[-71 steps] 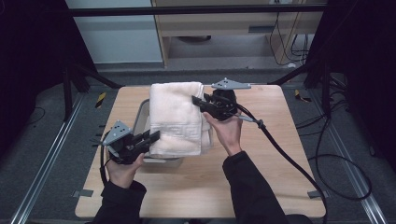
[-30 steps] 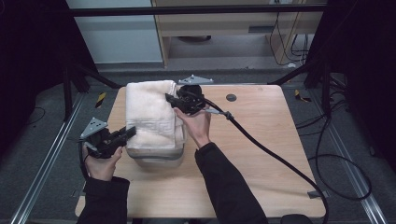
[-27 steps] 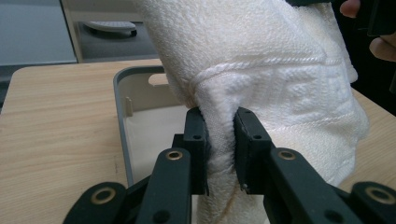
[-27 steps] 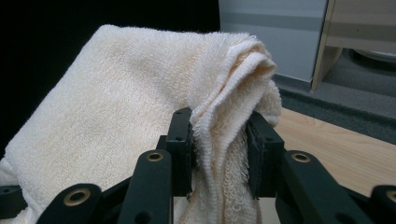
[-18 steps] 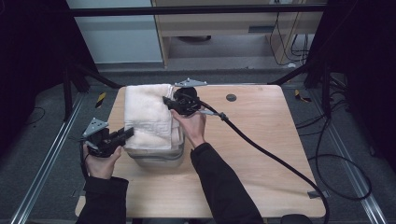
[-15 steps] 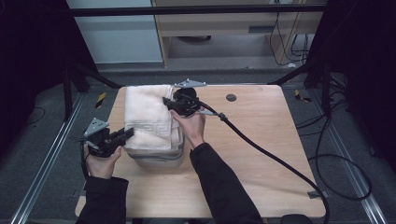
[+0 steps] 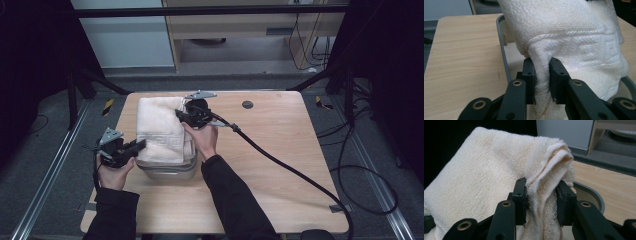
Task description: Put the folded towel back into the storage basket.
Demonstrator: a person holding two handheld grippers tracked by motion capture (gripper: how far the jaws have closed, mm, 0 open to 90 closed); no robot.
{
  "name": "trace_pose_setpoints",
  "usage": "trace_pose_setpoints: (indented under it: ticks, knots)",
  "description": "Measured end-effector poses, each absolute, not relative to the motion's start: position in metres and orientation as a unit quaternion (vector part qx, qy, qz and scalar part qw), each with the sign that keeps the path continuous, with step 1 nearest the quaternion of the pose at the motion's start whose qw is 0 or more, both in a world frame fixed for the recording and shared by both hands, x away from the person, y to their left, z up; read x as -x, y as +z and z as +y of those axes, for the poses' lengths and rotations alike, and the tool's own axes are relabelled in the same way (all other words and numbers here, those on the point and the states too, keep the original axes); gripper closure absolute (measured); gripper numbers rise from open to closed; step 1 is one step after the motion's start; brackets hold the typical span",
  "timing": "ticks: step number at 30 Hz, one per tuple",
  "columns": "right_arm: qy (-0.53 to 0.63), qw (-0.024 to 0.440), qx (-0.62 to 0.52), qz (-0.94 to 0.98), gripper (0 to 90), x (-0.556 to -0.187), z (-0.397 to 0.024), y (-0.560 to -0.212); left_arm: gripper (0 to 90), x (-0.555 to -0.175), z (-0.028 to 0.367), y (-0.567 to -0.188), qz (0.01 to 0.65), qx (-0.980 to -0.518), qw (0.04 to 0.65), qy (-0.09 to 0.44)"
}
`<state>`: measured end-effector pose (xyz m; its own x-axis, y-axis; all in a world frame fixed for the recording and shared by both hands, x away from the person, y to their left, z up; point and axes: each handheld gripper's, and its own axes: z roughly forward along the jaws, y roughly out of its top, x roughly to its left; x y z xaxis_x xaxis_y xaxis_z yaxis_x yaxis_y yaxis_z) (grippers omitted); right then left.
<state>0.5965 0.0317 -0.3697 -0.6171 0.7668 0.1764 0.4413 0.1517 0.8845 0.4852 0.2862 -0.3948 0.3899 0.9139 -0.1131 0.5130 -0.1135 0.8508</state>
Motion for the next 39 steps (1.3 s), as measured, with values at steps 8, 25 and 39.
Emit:
trace_pose_setpoints:
  ticks: [8,25,39]
  knots:
    - [0.492,0.161,-0.413,0.749,65.6,-0.601,0.032,-0.384,76.0,-0.492,0.283,-0.405,0.502,-0.720,0.422,0.228]
    - [0.463,0.166,-0.425,0.760,63.7,-0.604,0.028,-0.410,75.8,-0.504,0.275,-0.422,0.506,-0.741,0.385,0.215]
    - [0.442,0.185,-0.410,0.776,60.4,-0.600,0.032,-0.421,72.9,-0.510,0.274,-0.431,0.519,-0.746,0.363,0.206]
